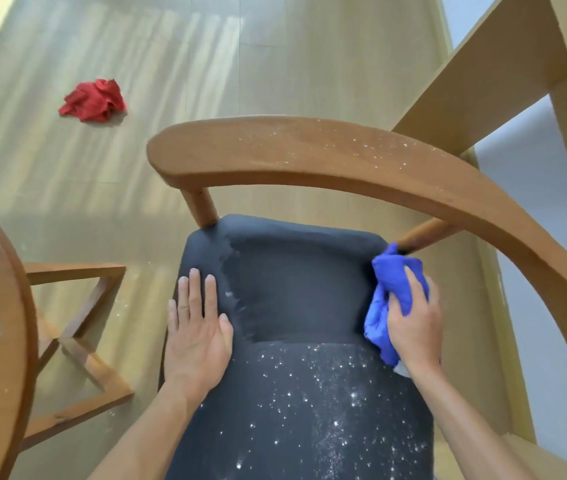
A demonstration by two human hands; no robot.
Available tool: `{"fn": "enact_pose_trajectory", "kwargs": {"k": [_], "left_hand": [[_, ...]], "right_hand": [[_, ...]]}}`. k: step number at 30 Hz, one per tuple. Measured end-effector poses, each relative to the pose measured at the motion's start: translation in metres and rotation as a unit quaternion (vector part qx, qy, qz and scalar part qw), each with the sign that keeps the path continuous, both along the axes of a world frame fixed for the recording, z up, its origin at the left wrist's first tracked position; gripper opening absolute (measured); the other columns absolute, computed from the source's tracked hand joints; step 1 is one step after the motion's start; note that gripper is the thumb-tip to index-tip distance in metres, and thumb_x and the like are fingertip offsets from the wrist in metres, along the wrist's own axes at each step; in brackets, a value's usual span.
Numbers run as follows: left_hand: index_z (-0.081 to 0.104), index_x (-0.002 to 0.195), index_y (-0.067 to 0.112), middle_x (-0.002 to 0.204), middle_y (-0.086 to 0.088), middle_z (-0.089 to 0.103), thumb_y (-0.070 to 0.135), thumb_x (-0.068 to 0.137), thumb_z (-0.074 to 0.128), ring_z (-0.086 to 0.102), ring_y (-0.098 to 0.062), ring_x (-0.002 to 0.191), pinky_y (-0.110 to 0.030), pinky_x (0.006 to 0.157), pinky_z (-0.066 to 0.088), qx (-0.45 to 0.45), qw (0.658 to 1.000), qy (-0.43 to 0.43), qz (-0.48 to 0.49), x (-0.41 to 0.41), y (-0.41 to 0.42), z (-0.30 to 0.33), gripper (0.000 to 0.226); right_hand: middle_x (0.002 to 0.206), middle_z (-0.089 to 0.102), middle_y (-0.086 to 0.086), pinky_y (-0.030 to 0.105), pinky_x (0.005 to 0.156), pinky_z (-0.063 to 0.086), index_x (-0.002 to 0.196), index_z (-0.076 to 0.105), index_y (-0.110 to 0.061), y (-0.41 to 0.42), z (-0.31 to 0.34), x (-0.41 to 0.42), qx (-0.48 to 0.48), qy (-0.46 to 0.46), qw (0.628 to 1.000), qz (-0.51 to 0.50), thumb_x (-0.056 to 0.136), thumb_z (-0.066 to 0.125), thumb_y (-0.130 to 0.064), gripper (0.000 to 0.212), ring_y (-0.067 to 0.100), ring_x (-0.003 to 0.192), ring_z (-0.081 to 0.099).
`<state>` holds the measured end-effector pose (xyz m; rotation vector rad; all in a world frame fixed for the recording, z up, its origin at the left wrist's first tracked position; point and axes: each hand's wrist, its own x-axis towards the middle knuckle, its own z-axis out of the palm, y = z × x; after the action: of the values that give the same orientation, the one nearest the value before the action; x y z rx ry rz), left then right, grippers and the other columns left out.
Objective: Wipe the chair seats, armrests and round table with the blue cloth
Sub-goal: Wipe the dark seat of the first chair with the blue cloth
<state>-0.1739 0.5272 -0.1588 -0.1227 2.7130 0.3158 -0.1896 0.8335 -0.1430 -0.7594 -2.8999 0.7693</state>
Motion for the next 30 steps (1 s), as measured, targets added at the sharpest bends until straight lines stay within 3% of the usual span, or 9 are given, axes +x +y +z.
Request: {"fn": "enact_pose_trajectory", "kwargs": {"k": [4, 8, 12, 15, 18, 20, 24, 26, 30], "left_hand": [[-0.028, 0.142, 0.014, 0.153, -0.008, -0.032, 0.03, 0.1, 0.016, -0.03, -0.023, 0.141, -0.044, 0.12, -0.006, 0.008, 1.0, 0.002, 0.007, 0.002, -0.003, -0.003, 0.062], [-0.028, 0.142, 0.017, 0.152, -0.003, -0.034, 0.029, 0.1, 0.019, -0.034, -0.018, 0.139, -0.041, 0.12, -0.01, 0.038, 0.999, 0.008, 0.015, 0.001, -0.005, -0.002, 0.065], [0.006, 0.154, 0.022, 0.16, 0.009, -0.011, 0.017, 0.101, 0.029, -0.015, -0.008, 0.147, -0.035, 0.121, -0.003, 0.169, 0.984, 0.017, 0.055, -0.004, -0.016, 0.007, 0.057], [0.016, 0.153, 0.025, 0.161, 0.012, -0.003, 0.016, 0.102, 0.03, -0.01, -0.003, 0.146, -0.033, 0.121, 0.002, 0.207, 0.976, 0.011, 0.066, -0.006, -0.022, 0.015, 0.054], [0.012, 0.153, 0.028, 0.16, 0.016, -0.007, 0.022, 0.103, 0.027, -0.014, 0.004, 0.142, -0.028, 0.12, -0.001, 0.202, 0.978, -0.007, 0.049, -0.006, -0.027, 0.017, 0.053], [0.01, 0.153, 0.029, 0.16, 0.016, -0.009, 0.023, 0.103, 0.027, -0.015, 0.003, 0.143, -0.027, 0.12, -0.002, 0.197, 0.979, -0.013, 0.044, -0.007, -0.027, 0.017, 0.054], [0.015, 0.153, 0.028, 0.161, 0.014, -0.003, 0.022, 0.103, 0.027, -0.009, -0.002, 0.146, -0.028, 0.12, -0.001, 0.203, 0.977, -0.01, 0.062, -0.008, -0.023, 0.015, 0.051], [0.023, 0.151, 0.03, 0.16, 0.017, 0.005, 0.022, 0.104, 0.026, -0.003, 0.003, 0.145, -0.019, 0.117, 0.0, 0.234, 0.968, -0.005, 0.091, -0.01, -0.025, 0.016, 0.048], [0.036, 0.146, 0.033, 0.154, 0.025, 0.019, 0.018, 0.104, 0.025, 0.007, 0.016, 0.135, -0.005, 0.104, 0.003, 0.304, 0.938, -0.013, 0.163, -0.015, -0.031, 0.019, 0.046]], "right_hand": [[0.14, 0.044, 0.015, 0.047, 0.103, 0.036, 0.135, 0.054, -0.014, -0.042, -0.004, -0.013, -0.002, 0.019, 0.998, -0.061, 0.087, 0.06, -0.009, 0.049, 0.04, 0.121, 0.046], [0.141, 0.045, 0.012, 0.044, 0.093, 0.036, 0.13, 0.059, -0.021, -0.112, -0.002, -0.047, 0.039, 0.023, 0.996, 0.083, 0.083, 0.07, -0.034, 0.051, 0.038, 0.115, 0.045], [0.141, 0.045, 0.01, 0.043, 0.084, 0.04, 0.134, 0.054, -0.024, -0.135, -0.003, -0.054, 0.071, 0.001, 0.984, 0.165, 0.081, 0.069, -0.03, 0.056, 0.036, 0.101, 0.048], [0.142, 0.043, 0.011, 0.046, 0.085, 0.043, 0.137, 0.051, -0.027, -0.118, -0.004, -0.042, 0.071, 0.009, 0.975, 0.211, 0.079, 0.068, -0.03, 0.061, 0.036, 0.106, 0.047], [0.147, 0.032, 0.011, 0.047, 0.092, 0.036, 0.141, 0.041, -0.04, -0.121, -0.004, -0.032, 0.106, -0.022, 0.983, 0.15, 0.078, 0.062, -0.054, 0.068, 0.034, 0.119, 0.037], [0.143, 0.033, 0.011, 0.045, 0.091, 0.035, 0.142, 0.037, -0.042, -0.127, -0.005, -0.032, 0.116, -0.034, 0.987, 0.105, 0.079, 0.057, -0.062, 0.069, 0.033, 0.115, 0.037], [0.126, 0.043, 0.016, 0.042, 0.08, 0.04, 0.143, 0.04, -0.033, -0.142, -0.007, -0.044, 0.113, -0.041, 0.989, 0.086, 0.086, 0.061, -0.042, 0.062, 0.034, 0.094, 0.044], [0.12, 0.046, 0.017, 0.042, 0.078, 0.042, 0.142, 0.042, -0.029, -0.156, -0.006, -0.048, 0.091, -0.042, 0.99, 0.101, 0.085, 0.062, -0.032, 0.061, 0.034, 0.089, 0.046], [0.112, 0.054, 0.017, 0.039, 0.067, 0.047, 0.133, 0.056, -0.022, -0.179, 0.001, -0.02, 0.074, 0.005, 0.963, 0.26, 0.073, 0.069, -0.019, 0.061, 0.033, 0.076, 0.049]]}}
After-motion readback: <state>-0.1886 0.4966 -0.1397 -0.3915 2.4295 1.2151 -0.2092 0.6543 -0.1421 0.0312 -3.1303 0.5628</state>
